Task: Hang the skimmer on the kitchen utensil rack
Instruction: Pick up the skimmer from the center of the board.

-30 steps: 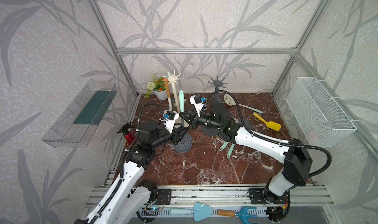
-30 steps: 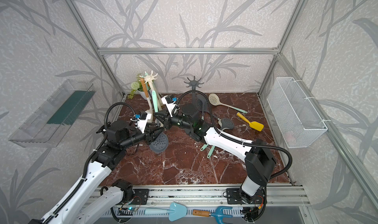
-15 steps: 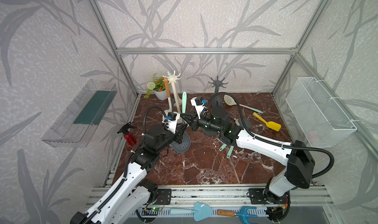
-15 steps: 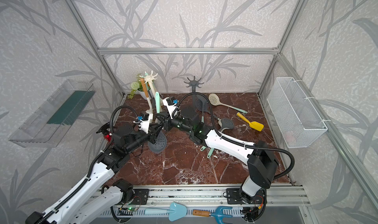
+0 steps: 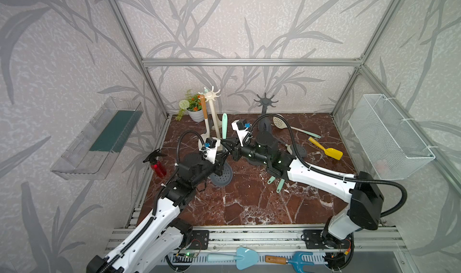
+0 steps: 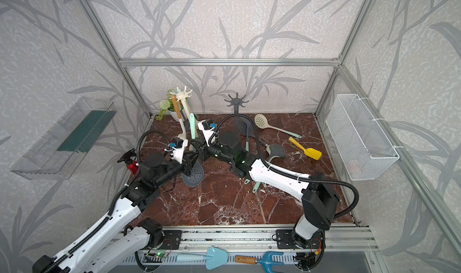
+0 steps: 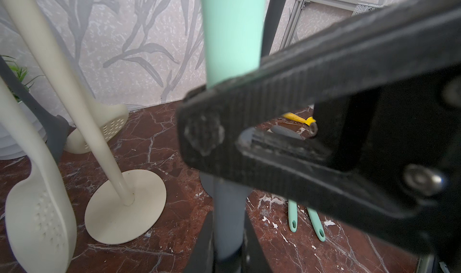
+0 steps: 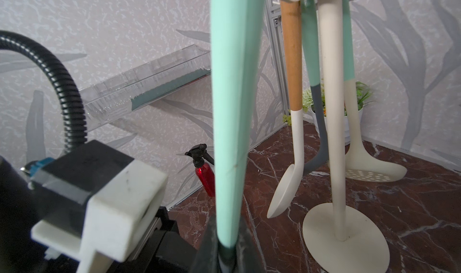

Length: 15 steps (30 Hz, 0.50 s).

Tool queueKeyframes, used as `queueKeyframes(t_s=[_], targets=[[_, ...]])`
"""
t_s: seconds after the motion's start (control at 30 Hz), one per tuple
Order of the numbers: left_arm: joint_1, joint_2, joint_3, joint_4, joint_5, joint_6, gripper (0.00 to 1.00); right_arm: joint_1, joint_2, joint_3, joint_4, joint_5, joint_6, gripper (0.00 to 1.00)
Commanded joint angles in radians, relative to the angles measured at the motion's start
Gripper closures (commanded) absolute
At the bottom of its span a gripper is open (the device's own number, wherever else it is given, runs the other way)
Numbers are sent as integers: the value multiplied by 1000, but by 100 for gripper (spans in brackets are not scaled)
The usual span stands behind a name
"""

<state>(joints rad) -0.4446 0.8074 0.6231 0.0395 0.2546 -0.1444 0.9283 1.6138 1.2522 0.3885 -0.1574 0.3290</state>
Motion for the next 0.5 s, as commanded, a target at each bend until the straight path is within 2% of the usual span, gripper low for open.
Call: queueKeyframes(t_s=[0.0,0.17,0.2,0.37,0.47], targets=[[17,-1,-4,55,-114,-17,86,1,-28,35,-37,42,-1,100],[14,14,4,45,-119,-4,90,1,-18,48,-49,45,-11,100],[13,15,7,40,-122,-2,92,1,-20,48,-52,48,-21,97],[14,24,26,3,-156,-7,98,-14,-50,40,-78,56,-53,69],[14,29,47,-20,-190,-1,99,-33,-90,1,-73,56,-59,56]])
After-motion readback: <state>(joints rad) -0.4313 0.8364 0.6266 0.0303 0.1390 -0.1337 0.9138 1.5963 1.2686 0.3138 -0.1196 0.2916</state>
